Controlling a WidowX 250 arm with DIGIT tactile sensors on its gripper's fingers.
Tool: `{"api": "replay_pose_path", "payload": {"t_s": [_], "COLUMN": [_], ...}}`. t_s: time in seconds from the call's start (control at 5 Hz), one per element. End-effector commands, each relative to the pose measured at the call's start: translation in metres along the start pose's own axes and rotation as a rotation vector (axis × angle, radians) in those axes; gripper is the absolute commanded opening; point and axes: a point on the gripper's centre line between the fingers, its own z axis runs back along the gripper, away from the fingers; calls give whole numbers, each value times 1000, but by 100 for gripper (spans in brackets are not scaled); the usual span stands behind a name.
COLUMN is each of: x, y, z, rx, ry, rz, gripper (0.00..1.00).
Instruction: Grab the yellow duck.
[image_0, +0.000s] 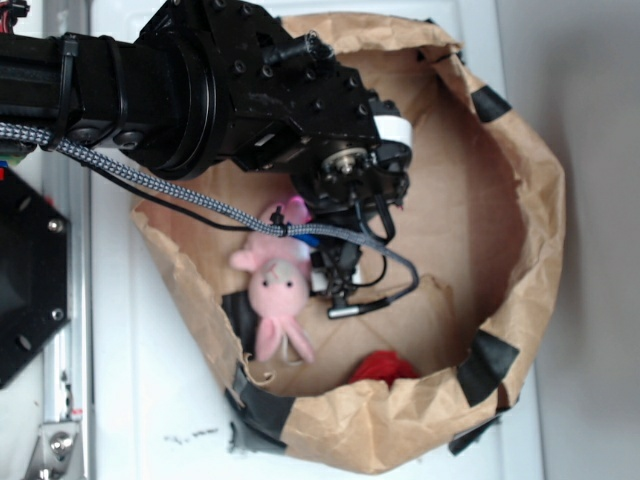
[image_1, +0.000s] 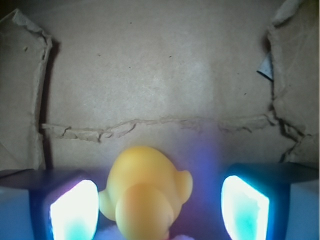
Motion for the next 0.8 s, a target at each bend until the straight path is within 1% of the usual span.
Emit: {"api": "replay_pose_path", "payload": {"t_s": [0.0,0.2,0.4,0.6], "x": [10,10,10,11], "y": [-4,-4,-5,-6], "z": [9,9,9,8], "rx": [18,4,-16,-16], "ry": [-30,-42,-47,-63], "rz": [-33,-23,-19,-17], "gripper": [48,0,0,0]}}
